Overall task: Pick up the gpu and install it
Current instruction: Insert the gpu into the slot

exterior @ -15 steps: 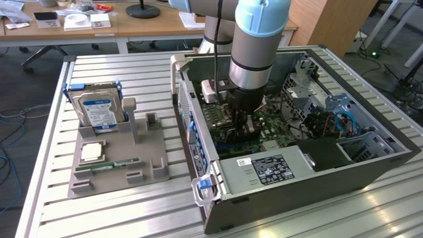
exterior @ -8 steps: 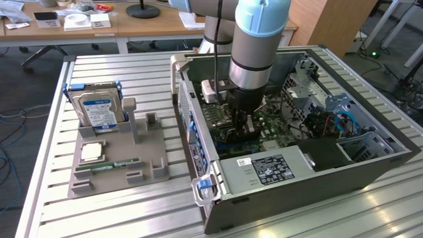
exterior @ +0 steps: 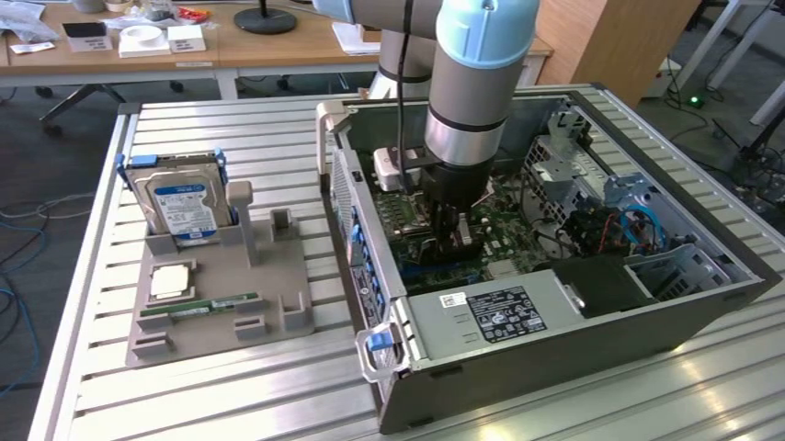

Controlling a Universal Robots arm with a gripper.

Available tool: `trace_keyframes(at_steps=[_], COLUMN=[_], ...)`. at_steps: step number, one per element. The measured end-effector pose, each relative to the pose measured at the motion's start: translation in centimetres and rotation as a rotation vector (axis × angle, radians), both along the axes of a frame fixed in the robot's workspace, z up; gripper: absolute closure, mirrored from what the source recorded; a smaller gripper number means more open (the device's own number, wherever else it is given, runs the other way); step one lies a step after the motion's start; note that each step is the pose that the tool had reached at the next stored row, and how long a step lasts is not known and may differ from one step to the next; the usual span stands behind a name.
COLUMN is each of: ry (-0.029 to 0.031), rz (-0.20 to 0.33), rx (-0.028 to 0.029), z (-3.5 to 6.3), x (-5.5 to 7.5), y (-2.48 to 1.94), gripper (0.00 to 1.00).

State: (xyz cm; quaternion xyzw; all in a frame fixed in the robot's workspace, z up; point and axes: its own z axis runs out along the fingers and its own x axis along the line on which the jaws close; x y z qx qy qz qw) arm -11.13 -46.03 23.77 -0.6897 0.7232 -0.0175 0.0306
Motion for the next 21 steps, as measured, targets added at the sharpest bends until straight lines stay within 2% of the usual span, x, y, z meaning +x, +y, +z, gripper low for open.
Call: trace_keyframes(at_steps=[14, 15, 17, 20, 21], ry=[0.0004, 0.0015, -0.0002, 0.0002, 0.0003], rz=[0.000, -0.001, -0.001, 0.000, 0.000], rx=[0.0003, 0.0022, 0.0012, 0.0004, 0.0004], z=[-0.01, -0.07, -0.06, -0.02, -0.02], x=[0.00, -0.07, -0.04, -0.01, -0.01], y=[0.00, 0.02, 0.02, 0.00, 0.00], gripper=[0.74, 0.74, 0.73, 0.55, 0.55])
